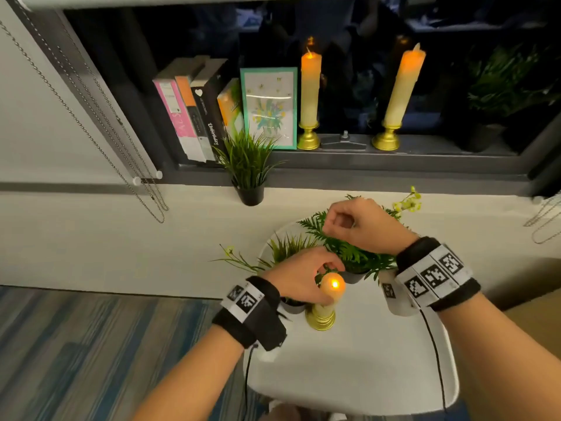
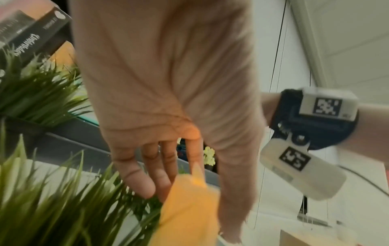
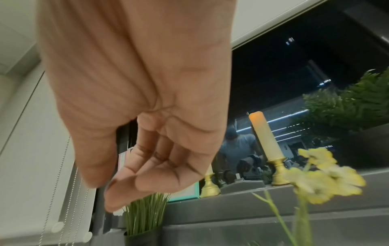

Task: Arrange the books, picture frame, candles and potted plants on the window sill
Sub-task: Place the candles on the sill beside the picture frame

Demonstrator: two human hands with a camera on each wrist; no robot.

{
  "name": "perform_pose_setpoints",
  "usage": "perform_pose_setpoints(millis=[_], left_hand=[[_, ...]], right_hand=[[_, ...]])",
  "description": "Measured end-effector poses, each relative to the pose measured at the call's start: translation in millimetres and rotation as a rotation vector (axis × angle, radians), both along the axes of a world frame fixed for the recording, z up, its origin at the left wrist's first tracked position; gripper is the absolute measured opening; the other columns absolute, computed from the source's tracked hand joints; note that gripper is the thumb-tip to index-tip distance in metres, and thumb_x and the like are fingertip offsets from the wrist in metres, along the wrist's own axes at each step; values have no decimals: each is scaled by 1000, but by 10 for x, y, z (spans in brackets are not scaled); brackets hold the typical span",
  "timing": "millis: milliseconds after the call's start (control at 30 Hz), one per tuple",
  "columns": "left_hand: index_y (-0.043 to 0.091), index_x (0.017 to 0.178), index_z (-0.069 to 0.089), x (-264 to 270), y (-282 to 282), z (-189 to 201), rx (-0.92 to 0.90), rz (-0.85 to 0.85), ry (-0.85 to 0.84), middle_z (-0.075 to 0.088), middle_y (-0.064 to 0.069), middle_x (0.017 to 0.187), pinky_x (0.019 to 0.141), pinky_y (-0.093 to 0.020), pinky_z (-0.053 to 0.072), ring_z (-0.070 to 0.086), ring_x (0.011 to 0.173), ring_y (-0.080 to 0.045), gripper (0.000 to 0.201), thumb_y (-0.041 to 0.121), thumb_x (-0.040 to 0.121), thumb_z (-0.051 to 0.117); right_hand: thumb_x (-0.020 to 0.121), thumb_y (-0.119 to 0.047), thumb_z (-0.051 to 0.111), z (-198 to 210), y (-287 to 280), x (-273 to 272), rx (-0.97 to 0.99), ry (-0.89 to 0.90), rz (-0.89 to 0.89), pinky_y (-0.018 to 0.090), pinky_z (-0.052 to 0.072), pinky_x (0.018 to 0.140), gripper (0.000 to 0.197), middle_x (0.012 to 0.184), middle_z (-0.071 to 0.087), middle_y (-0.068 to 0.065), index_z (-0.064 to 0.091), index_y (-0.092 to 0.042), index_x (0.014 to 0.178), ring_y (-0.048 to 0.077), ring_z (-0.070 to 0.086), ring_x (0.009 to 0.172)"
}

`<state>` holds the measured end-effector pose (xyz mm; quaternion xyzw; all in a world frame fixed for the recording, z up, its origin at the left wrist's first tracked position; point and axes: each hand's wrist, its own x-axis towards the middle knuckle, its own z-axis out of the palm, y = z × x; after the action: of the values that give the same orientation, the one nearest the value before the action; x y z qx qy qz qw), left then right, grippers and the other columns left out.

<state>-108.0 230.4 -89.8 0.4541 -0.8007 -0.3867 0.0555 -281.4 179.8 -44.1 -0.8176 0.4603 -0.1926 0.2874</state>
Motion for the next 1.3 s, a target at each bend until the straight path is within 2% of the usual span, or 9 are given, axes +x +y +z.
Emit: perform_pose_setpoints(millis=[200,333,500,633,767,933,1033,1133,1300], left_hand=[[14,104,66,-200,232,-134,-127,148,-10,58,-5,109,88,-38,48,56,102,-21,33,10,72,74],[18,106,67,-164,231,-71,-141,223,38,52,5,118,88,-25,44,53,104,-12,39,15,69,81],[26,107,61,-135,128,329,-231,249,182,58,9,105,83,-40,53,58,94,-10,38,31,74,79],[28,108,59,-171,20,800,-312,255,296,61,10,100,74,-26,51,59,88,-7,35,40,78,75],[24,106,62,-231,-158,1210,-453,308,426,61,11,92,64,-15,43,53,71,-1,31,39,80,72],[11,95,65,-156,-481,1513,-618,389,554,60,2,83,60,-14,41,49,68,-1,21,31,92,60],[8,81,63,-17,-723,1472,-664,422,559,56,-3,71,58,-16,36,44,63,-4,21,25,93,59],[15,77,63,115,-993,1285,-588,418,445,63,-13,79,60,-20,41,48,64,-10,11,16,88,61],[15,85,64,177,-1374,864,-444,417,339,62,-5,80,61,-20,45,54,64,-11,12,5,86,59]], right_hand=[[88,-19,65,-125,244,-264,94,60,42,13,48,63,6,77,67,-5,68,-15,86,1,58,67],[86,-15,66,-156,370,-384,137,116,73,7,44,61,8,84,67,-7,69,-15,94,-3,57,66],[79,-35,75,-60,435,-430,263,145,137,12,45,62,38,103,61,-9,57,-28,111,2,60,72],[79,-39,75,163,429,-388,192,-68,178,18,51,62,40,99,64,-11,57,-33,114,3,61,70],[79,-43,73,476,314,-280,-22,-211,56,20,41,56,27,78,64,-8,65,-27,100,2,50,61],[81,-36,73,934,-80,-238,-205,-353,-134,15,50,64,29,87,68,-4,63,-17,100,5,63,77],[82,-39,72,1161,-376,-277,-310,-381,-294,5,41,55,29,81,61,-13,59,-18,97,-4,56,72],[81,-41,72,1200,-713,-326,-317,-321,-416,9,39,59,31,83,58,-12,57,-19,98,-1,55,74],[76,-45,76,812,-1208,-323,-242,-132,-570,31,45,70,45,93,62,6,59,-12,101,22,61,89]])
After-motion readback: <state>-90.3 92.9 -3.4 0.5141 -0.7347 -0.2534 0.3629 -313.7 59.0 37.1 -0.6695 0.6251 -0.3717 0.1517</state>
